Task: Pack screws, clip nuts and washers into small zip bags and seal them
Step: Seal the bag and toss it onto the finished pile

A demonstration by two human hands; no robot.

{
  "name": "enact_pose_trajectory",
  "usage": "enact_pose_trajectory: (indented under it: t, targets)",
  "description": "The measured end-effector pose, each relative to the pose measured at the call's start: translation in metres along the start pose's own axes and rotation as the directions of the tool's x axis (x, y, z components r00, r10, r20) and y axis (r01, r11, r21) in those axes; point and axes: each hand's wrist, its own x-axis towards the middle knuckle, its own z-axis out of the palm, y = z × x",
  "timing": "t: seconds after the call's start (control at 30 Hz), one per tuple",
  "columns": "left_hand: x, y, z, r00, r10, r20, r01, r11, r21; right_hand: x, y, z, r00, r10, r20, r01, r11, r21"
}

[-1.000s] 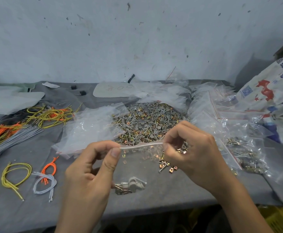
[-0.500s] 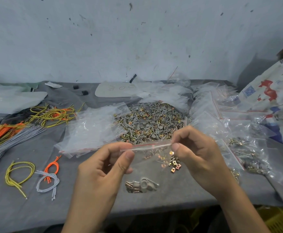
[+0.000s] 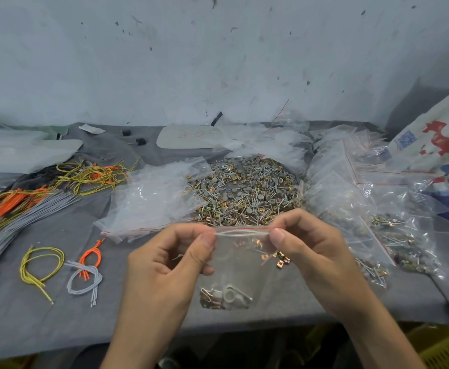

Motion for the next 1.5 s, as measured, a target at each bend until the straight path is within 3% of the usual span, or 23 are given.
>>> enact_pose_trajectory:
  t: [0.37,0.67,0.87,1.1,1.5]
  targets:
    - [-0.001,0.011,-0.003,0.991,0.005,0.135,0.002,0.999,-0.049,0.004,0.000,0.004,0.998,-0.029,-0.053,0.036,0.990,0.137]
    - [-0.004,0.012,0.002,0.997,0.074,-0.005,-0.074,0.997,-0.001,0.001,-0.001,0.006,0.999,-0.035,-0.031,0.039,0.988,0.152]
    - [-0.005,0.011,0.003,0.997,0.047,-0.069,-0.050,0.998,-0.041,-0.004,0.002,0.011,1.000,-0.014,-0.020,0.017,0.983,0.181]
    - [-0.003,0.010,-0.009,0.996,-0.054,0.071,0.053,0.999,0.009,-0.002,-0.002,0.011,0.998,-0.051,-0.047,0.057,0.989,0.138]
    - [-0.005,0.001,-0.007,0.995,0.076,0.059,-0.085,0.982,0.167,-0.004,-0.010,0.015,0.993,-0.083,-0.087,0.085,0.996,0.017]
